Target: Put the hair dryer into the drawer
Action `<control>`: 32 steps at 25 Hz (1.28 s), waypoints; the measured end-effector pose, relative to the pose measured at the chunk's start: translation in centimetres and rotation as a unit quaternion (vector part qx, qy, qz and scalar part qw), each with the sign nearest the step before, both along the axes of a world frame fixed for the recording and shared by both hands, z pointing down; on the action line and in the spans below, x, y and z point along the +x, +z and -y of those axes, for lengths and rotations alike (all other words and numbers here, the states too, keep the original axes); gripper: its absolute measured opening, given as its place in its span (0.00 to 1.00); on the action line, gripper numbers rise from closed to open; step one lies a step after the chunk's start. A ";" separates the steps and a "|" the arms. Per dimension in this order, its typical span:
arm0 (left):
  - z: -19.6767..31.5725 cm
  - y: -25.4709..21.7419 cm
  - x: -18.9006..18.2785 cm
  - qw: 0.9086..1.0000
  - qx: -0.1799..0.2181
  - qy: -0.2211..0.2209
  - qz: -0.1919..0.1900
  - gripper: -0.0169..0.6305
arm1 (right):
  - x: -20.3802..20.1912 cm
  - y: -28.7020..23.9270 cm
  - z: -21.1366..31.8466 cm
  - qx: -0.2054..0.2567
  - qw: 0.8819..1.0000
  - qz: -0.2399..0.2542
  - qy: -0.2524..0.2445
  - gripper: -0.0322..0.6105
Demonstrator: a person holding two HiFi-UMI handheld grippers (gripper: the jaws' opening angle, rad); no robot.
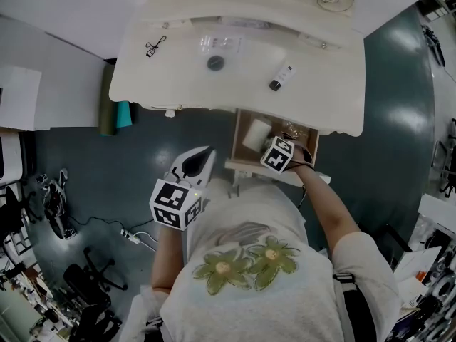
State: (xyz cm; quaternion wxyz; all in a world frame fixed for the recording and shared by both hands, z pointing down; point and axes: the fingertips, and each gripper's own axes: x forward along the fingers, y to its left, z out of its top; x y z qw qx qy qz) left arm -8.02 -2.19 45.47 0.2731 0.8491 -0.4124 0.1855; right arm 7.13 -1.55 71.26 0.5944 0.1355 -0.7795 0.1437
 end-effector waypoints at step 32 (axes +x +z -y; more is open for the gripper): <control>1.0 0.4 0.5 1.000 -0.012 0.008 0.004 0.04 | -0.1 3.3 0.4 -0.014 1.000 -0.003 0.000 0.39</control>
